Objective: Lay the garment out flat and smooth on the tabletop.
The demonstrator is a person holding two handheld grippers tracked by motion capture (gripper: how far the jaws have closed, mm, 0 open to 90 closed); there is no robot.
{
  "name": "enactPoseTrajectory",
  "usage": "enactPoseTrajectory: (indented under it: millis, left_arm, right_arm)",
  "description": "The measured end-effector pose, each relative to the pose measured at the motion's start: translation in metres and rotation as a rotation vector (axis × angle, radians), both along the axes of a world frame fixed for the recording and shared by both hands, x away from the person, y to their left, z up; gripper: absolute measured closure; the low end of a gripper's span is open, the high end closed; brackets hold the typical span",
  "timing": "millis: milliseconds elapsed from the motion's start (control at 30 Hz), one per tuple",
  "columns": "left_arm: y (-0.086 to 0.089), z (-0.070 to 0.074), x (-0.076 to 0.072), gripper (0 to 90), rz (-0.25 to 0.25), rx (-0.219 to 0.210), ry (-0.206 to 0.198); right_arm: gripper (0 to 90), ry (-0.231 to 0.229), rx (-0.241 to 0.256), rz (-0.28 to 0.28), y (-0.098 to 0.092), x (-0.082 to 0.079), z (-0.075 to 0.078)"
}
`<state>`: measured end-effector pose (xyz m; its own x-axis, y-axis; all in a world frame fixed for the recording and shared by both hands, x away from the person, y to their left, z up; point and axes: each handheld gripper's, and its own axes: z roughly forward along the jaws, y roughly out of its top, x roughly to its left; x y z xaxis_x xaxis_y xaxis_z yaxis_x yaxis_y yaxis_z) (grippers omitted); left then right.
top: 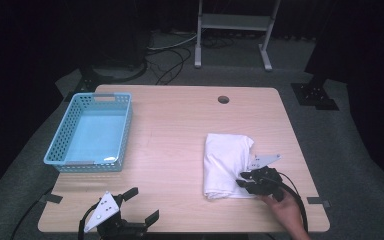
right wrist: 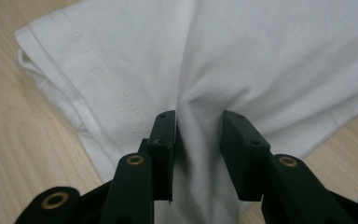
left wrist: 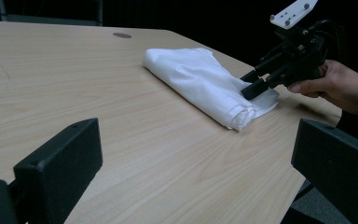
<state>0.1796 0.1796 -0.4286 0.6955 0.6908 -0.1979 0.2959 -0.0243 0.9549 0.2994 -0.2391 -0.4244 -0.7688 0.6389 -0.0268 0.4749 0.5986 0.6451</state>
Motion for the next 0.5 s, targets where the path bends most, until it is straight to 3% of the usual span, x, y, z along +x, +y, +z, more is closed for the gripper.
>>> enactPoseTrajectory:
  millis: [167,333,367,500]
  left_arm:
    - [0.000,0.000,0.000,1.0,0.000,0.001,-0.001]
    - [-0.001,0.000,0.000,1.0,-0.003,0.001,-0.004]
    - [-0.001,0.000,0.000,1.0,-0.005,0.001,-0.010]
    - [-0.002,0.001,-0.001,1.0,-0.004,-0.007,-0.020]
  right_arm:
    - [64.4,-0.003,0.013,0.005,-0.005,-0.005,-0.001]
    - [52.0,0.006,0.048,0.005,-0.009,-0.007,-0.002]
    - [46.3,-0.005,0.067,0.003,-0.011,-0.011,0.001]
    - [40.0,-0.032,0.147,-0.004,-0.019,-0.021,0.007]
